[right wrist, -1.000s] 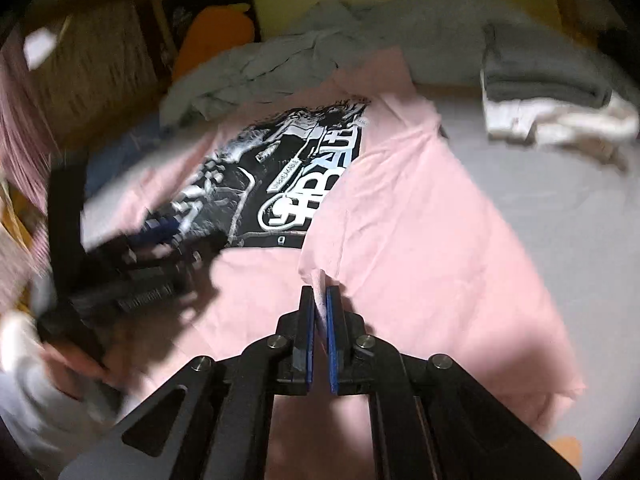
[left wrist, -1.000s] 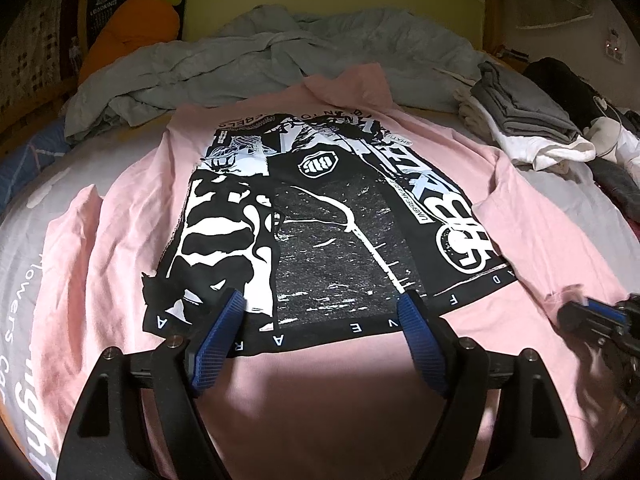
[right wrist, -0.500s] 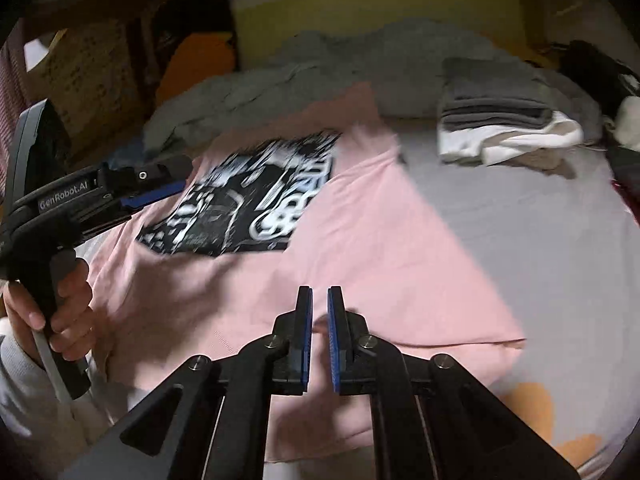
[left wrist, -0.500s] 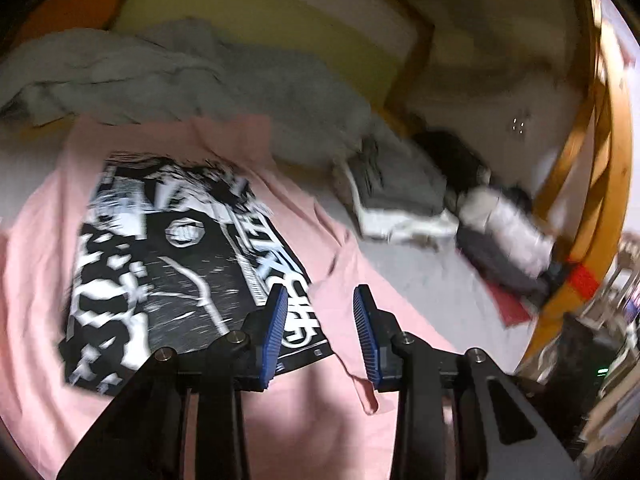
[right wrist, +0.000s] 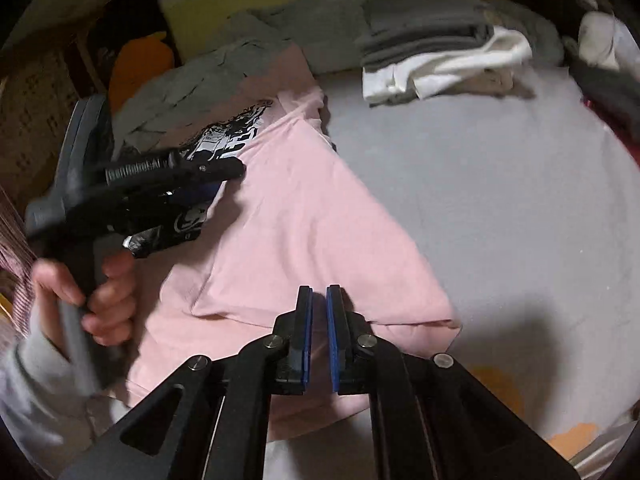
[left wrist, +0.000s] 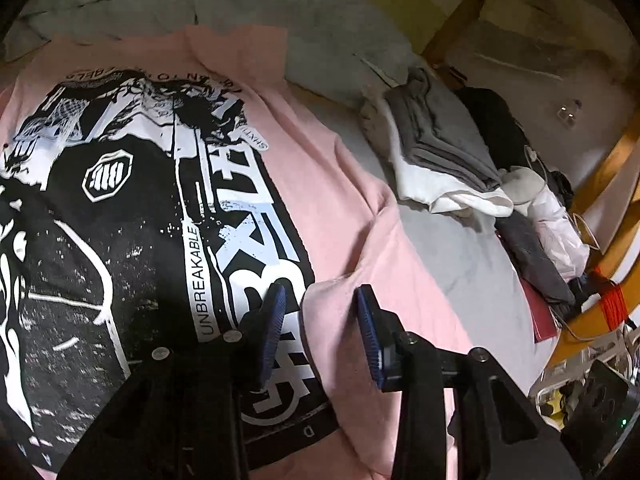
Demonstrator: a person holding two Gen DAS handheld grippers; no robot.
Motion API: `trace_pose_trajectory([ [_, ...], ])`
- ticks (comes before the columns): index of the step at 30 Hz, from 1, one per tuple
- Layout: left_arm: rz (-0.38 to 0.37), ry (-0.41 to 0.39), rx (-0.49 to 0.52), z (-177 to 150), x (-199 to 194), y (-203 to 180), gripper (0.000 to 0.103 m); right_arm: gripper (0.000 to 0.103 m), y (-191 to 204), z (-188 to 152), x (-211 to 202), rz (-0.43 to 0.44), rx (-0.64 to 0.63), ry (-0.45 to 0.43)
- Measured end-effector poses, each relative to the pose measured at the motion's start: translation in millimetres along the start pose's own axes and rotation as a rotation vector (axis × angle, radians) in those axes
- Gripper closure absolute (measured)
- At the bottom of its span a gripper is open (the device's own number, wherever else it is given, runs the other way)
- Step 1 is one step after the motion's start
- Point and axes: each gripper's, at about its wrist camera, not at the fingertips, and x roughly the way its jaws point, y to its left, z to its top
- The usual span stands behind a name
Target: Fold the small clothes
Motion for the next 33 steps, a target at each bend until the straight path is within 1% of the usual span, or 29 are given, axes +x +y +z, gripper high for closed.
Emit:
trace_pose_trajectory([
  [1,0.0,-0.01,-0.002,0.9,-1.8,-1.5,0.089,0.096,-0.6,0.5,0.2,-0.004,0.004,0.002],
  [2,0.013,-0.027,0.0,1.8,-4.2,-2.7,0.1,0.096,0.8,-0.2,-0.2,-0.013,0.001,-0.001],
  [3,0.045,-0.051,0.01,3.0,-7.9,-5.1,0.1,0.096,3.9,-1.0,-1.3,-0.026,-0.006,-0.005],
  [5,0.072,-0.095,0.045,5.9,-10.6,-14.0,0.1,0.096,10.1,-1.2,-2.0,-0.05,-0.032,-0.008],
  [6,0.105,-0.101,0.079,7.9,-11.4,-19.2,0.099,0.096,11.0,-1.6,-2.4,-0.053,-0.04,-0.007],
  [7,0.162,-0.108,0.11,10.1,-9.6,-24.6,0.099,0.096,10.6,-2.0,-2.0,-0.052,-0.041,-0.006],
  [8,0.233,-0.125,0.145,11.9,-10.1,-28.1,0.097,0.096,9.6,-2.5,-2.5,-0.044,-0.039,0.004],
  [9,0.268,-0.137,0.166,13.2,-11.5,-27.9,0.087,0.096,8.0,-1.9,-1.7,-0.037,-0.036,0.01],
  [10,0.278,-0.14,0.176,15.5,-12.9,-24.8,0.078,0.096,6.4,-1.4,-1.6,-0.028,-0.033,0.017],
  [12,0.285,-0.135,0.15,18.7,-19.3,-14.1,0.077,0.097,4.6,0.2,-0.1,-0.023,-0.031,0.024],
  [14,0.266,-0.156,0.122,16.5,-37.0,-3.9,0.077,0.096,6.0,-0.2,-0.1,-0.03,-0.035,0.02],
  [15,0.278,-0.178,0.127,13.3,-46.8,-1.8,0.077,0.096,6.6,-0.7,-0.3,-0.033,-0.037,0.017],
  [16,0.311,-0.201,0.144,9.4,-55.8,-2.7,0.076,0.096,7.3,-1.7,-0.9,-0.035,-0.04,0.012],
  [18,0.393,-0.243,0.19,0.5,-79.1,2.3,0.074,0.096,6.3,-1.9,-0.8,-0.031,-0.035,0.004],
  [19,0.435,-0.261,0.208,-4.4,-91.0,7.1,0.07,0.096,6.7,-2.3,-0.9,-0.031,-0.039,0.004],
  [20,0.496,-0.278,0.228,-9.5,-102.1,11.8,0.068,0.096,7.2,-1.7,-0.1,-0.036,-0.048,0.005],
  [22,0.622,-0.302,0.265,-17.8,-120.8,23.1,0.061,0.096,16.1,-3.6,0.7,-0.079,-0.104,0.001],
  [23,0.686,-0.31,0.272,-21.1,-129.6,31.5,0.061,0.096,21.4,-5.5,0.9,-0.107,-0.134,-0.004],
  [24,0.743,-0.319,0.26,-23.4,-138.4,41.3,0.058,0.096,26.4,-7.1,1.3,-0.134,-0.162,-0.01],
  [25,0.793,-0.33,0.219,-26.6,-148.7,55.3,0.055,0.096,30.2,-8.2,1.5,-0.156,-0.182,-0.015],
  [26,0.811,-0.337,0.17,-30.1,-157.4,68.0,0.055,0.096,33.6,-9.5,1.7,-0.177,-0.196,-0.022],
  [27,0.812,-0.341,0.112,-34.7,-167.6,82.3,0.055,0.096,35.7,-10.5,1.4,-0.193,-0.197,-0.027],
  [28,0.795,-0.343,0.05,-40.0,-177.5,96.3,0.055,0.096,36.3,-10.7,1.1,-0.201,-0.194,-0.031],
  [29,0.767,-0.347,-0.01,-47.2,-186.3,109.5,0.055,0.096,38.1,-11.4,-0.2,-0.222,-0.194,-0.038],
  [31,0.711,-0.346,-0.088,-60.8,-197.9,127.7,0.054,0.096,45.0,-13.8,-2.6,-0.28,-0.213,-0.056],
  [33,0.655,-0.325,-0.109,-73.3,-202.4,136.7,0.055,0.096,50.0,-14.8,-4.7,-0.3,-0.224,-0.069],
])
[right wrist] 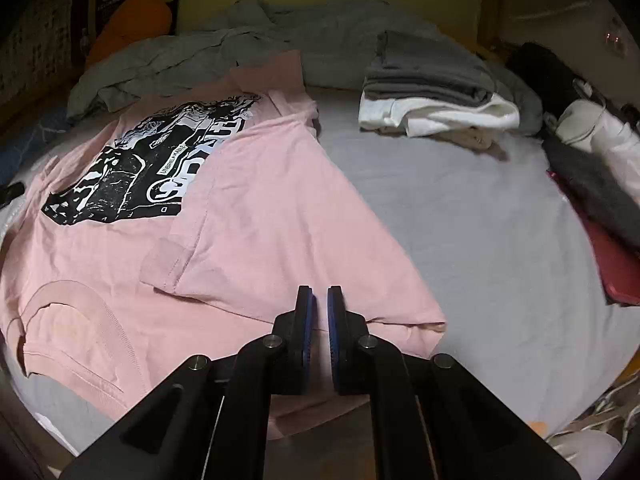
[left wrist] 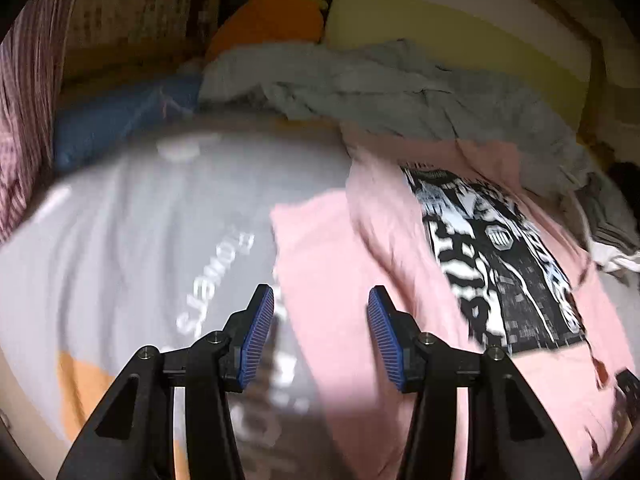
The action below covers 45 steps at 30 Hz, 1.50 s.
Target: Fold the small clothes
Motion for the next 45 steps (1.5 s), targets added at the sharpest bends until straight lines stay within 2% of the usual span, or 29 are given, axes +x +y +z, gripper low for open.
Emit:
trace_pose_trajectory([
  [5,-0.081,0.092,0.099,-21.5,4.8,-11.2,0.048,0.096,8.7,6.6,-10.4,0.016,0.025,-0.028],
  [6,-0.098,0.103,0.101,-24.5,5.1,-13.3,0.044,0.096,11.6,8.2,-11.2,0.02,0.028,-0.027],
  [8,-0.085,0.109,0.094,-25.5,8.8,-15.4,0.044,0.096,18.4,11.4,-13.3,0.028,0.038,-0.026],
  [10,0.003,0.092,0.103,-23.2,12.3,-17.0,0.046,0.096,24.7,14.2,-15.3,0.044,0.046,-0.024],
  [11,0.051,0.074,0.116,-23.3,13.4,-19.0,0.049,0.096,29.8,16.6,-17.1,0.059,0.052,-0.024],
  [12,0.063,0.06,0.127,-24.1,11.4,-19.9,0.063,0.096,33.7,18.6,-18.4,0.07,0.057,-0.023],
  [13,0.052,0.049,0.123,-24.3,7.2,-19.3,0.085,0.096,37.0,19.7,-18.6,0.075,0.058,-0.023],
  [15,-0.007,0.035,0.081,-24.1,-2.8,-13.2,0.101,0.095,47.6,21.8,-21.0,0.081,0.048,-0.026],
  [16,-0.019,0.028,0.058,-23.7,-9.0,-8.3,0.101,0.093,52.7,22.1,-21.9,0.08,0.04,-0.028],
  [21,0.056,-0.017,-0.042,-32.4,-39.2,22.6,0.101,0.092,72.9,19.2,-24.8,0.09,-0.011,-0.023],
  [24,0.055,0.003,-0.118,-37.5,-43.3,42.9,0.101,0.092,79.7,20.5,-29.9,0.159,0.005,0.006],
  [27,0.151,0.042,-0.097,-45.8,-40.4,44.9,0.102,0.092,85.6,19.7,-39.3,0.23,0.03,0.027],
  [29,0.141,0.055,-0.107,-51.9,-40.2,47.4,0.102,0.092,93.0,16.6,-46.7,0.282,0.03,0.028],
  [32,0.066,0.066,-0.141,-50.9,-41.5,53.8,0.101,0.092,110.6,7.7,-51.9,0.285,-0.033,-0.005],
  [34,0.008,0.062,-0.179,-45.4,-43.9,62.4,0.092,0.092,124.3,1.4,-51.1,0.248,-0.098,-0.011],
  [35,-0.014,0.071,-0.192,-40.1,-41.5,66.0,0.092,0.092,127.3,0.4,-51.1,0.253,-0.112,-0.014],
  [37,-0.016,0.14,-0.221,-29.2,-27.0,73.7,0.092,0.092,134.5,-3.1,-49.7,0.264,-0.144,-0.023],
  [38,-0.058,0.173,-0.269,-22.4,-18.8,82.8,0.092,0.092,136.1,-3.4,-49.0,0.263,-0.149,-0.025],
  [39,-0.116,0.194,-0.329,-15.2,-11.1,93.1,0.092,0.092,136.3,-3.2,-47.1,0.261,-0.146,-0.023],
  [41,-0.189,0.232,-0.388,-1.1,4.6,104.8,0.091,0.092,130.6,-0.1,-40.8,0.262,-0.116,0.001],
  [43,-0.237,0.263,-0.417,12.0,20.7,110.1,0.082,0.092,119.1,3.3,-35.4,0.27,-0.053,0.024],
  [45,-0.309,0.304,-0.448,22.0,38.0,112.3,0.077,0.092,106.7,6.2,-31.6,0.276,0.0,0.037],
])
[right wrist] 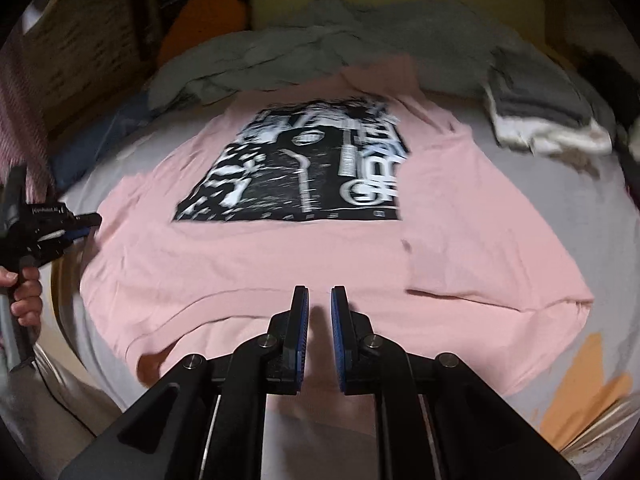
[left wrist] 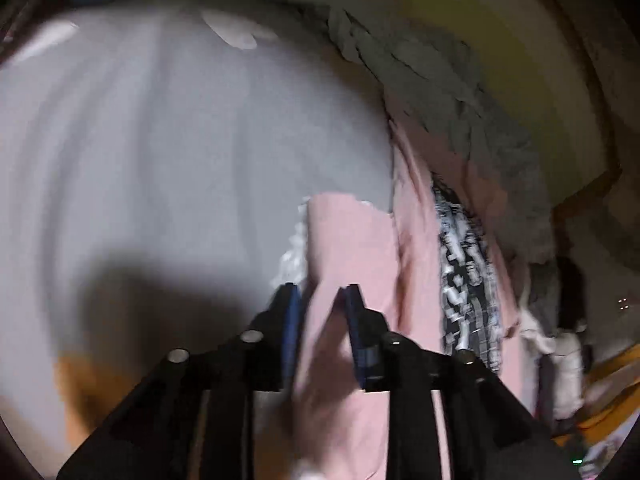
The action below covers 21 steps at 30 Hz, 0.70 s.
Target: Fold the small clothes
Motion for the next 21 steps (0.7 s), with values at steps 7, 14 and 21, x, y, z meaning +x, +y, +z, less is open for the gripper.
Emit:
trace_pose_trajectory([
  [7,0.093,-0.017,-0.023,13.8,9.2,-9.7,0.102,0.092,-29.8,3.8,8.1,-0.029,0.111,0.022],
  [14,0.244,-0.202,-0.061,-10.8,-43.9,-4.1,0.102,0.092,-24.9,2.6,7.0,-0.04,0.078,0.015],
  [21,-0.031,-0.266,-0.195,-39.6,-66.6,36.3,0.056,0.092,-19.9,2.3,16.4,-0.034,0.063,0.04],
])
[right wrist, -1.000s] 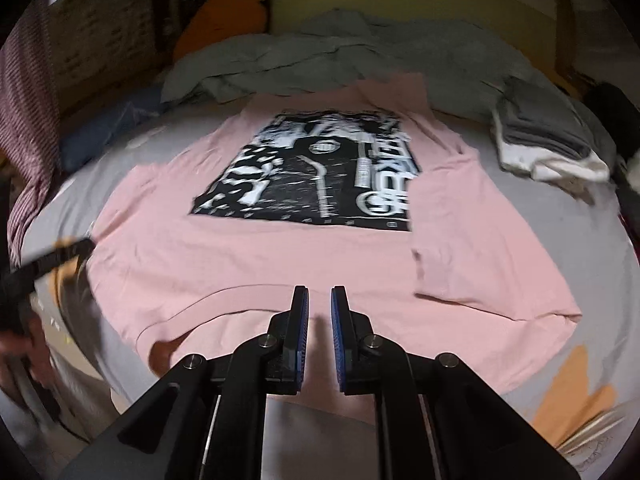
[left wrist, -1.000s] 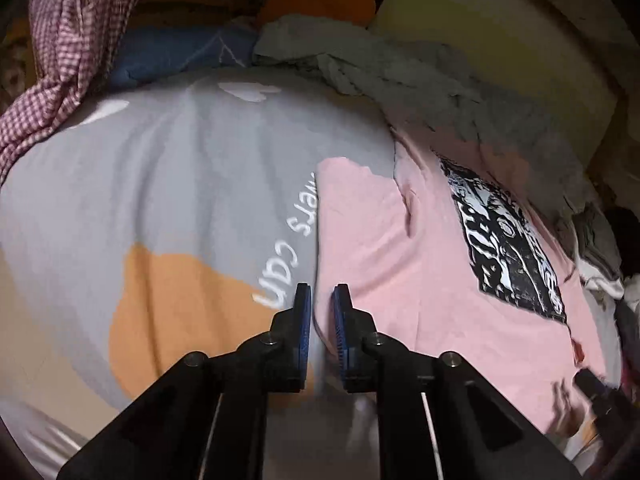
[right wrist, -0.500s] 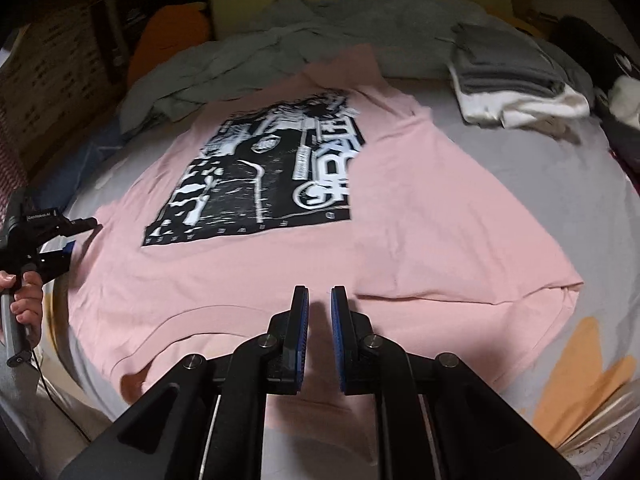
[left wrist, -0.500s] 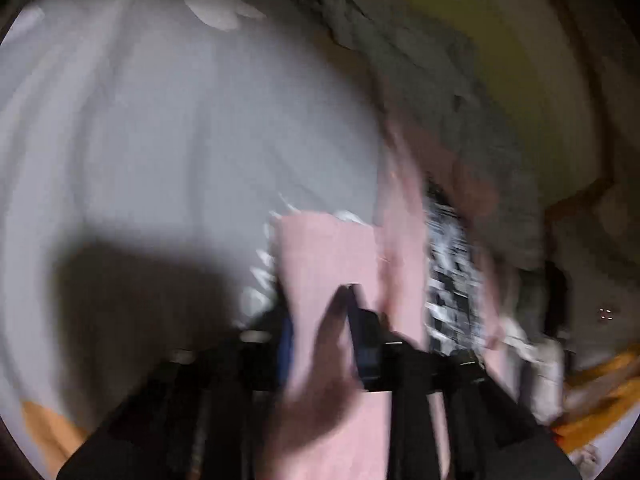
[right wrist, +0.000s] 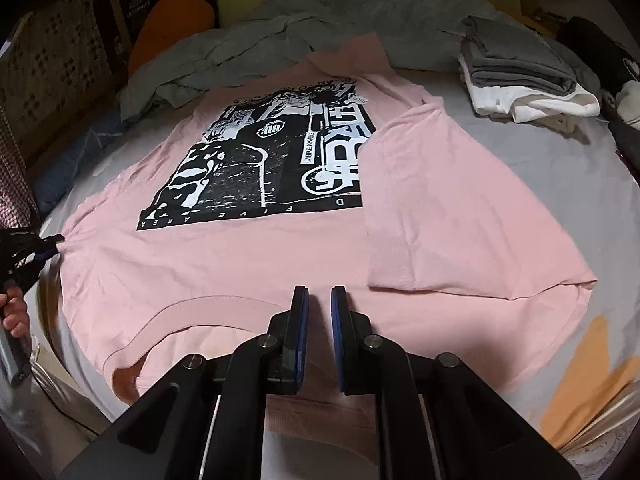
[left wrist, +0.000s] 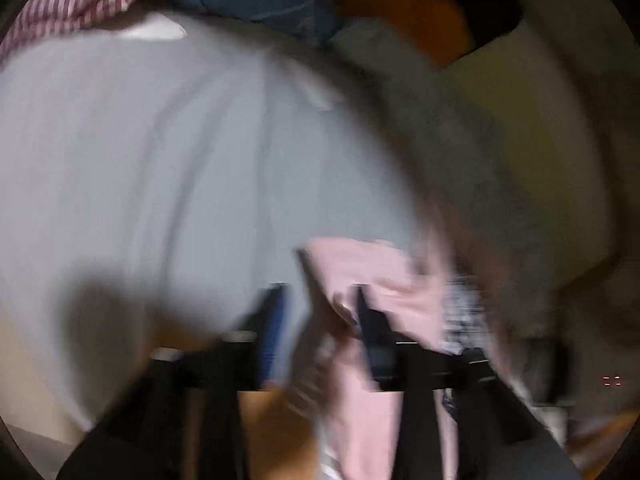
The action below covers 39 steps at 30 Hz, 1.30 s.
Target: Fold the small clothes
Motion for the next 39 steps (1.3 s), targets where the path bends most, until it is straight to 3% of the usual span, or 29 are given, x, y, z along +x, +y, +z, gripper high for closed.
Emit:
trace_pose_trajectory([
  [2,-0.053,0.0,0.0,-8.6,-6.5,4.7,0.055,0.092,2.6,0.1,-0.6,-0.016,-0.018,-0.011],
  [6,-0.209,0.158,-0.075,-20.2,22.3,10.5,0.051,0.092,6.9,-0.3,4.1,-0.028,-0.029,-0.002],
  [7,-0.216,0.173,-0.082,-21.7,29.9,8.6,0.051,0.092,7.6,-0.4,5.9,-0.024,-0.028,0.005],
  [9,-0.128,0.117,-0.068,-17.0,37.1,1.0,0.061,0.092,9.1,-0.6,6.2,-0.018,-0.029,0.006],
  [12,-0.069,0.016,-0.055,0.9,43.6,-15.2,0.062,0.092,10.4,-1.1,3.2,-0.014,-0.034,-0.005],
  [14,0.014,-0.024,0.024,7.8,50.0,-29.1,0.079,0.092,11.1,-0.7,3.0,-0.011,-0.035,-0.004],
  [15,0.042,-0.024,0.087,7.2,52.2,-37.3,0.103,0.092,11.2,-0.6,2.5,-0.01,-0.036,-0.004],
  [17,0.031,-0.033,0.213,-2.1,47.4,-56.2,0.102,0.092,9.4,0.0,-0.2,-0.013,-0.034,-0.013],
  [20,-0.09,-0.086,0.418,-34.9,20.7,-98.4,0.102,0.092,3.1,0.7,-5.7,-0.019,-0.022,-0.029],
  [21,-0.103,-0.059,0.474,-44.4,19.3,-113.1,0.102,0.092,0.8,1.6,-6.1,-0.017,-0.009,-0.03],
  [23,-0.132,0.066,0.554,-72.6,25.8,-134.0,0.102,0.092,-3.1,3.6,-5.0,-0.001,0.015,-0.022],
  [27,-0.128,0.213,0.625,-128.2,42.2,-140.1,0.1,0.092,-5.2,3.9,-6.8,0.034,0.034,-0.013],
  [28,-0.134,0.233,0.632,-139.4,44.4,-137.8,0.093,0.092,-4.6,3.9,-9.3,0.031,0.029,-0.023],
  [30,-0.175,0.282,0.61,-152.3,44.0,-136.7,0.087,0.092,-2.9,4.3,-12.8,0.014,0.013,-0.042],
  [33,-0.232,0.337,0.583,-158.3,35.4,-135.9,0.087,0.092,-0.7,3.8,-17.0,-0.022,-0.014,-0.064],
  [35,-0.201,0.322,0.631,-163.9,21.2,-135.1,0.086,0.092,-0.8,3.7,-17.6,-0.015,-0.013,-0.061],
  [39,-0.149,0.219,0.667,-146.2,-1.8,-131.9,0.073,0.092,0.5,4.1,-18.7,0.004,-0.011,-0.054],
])
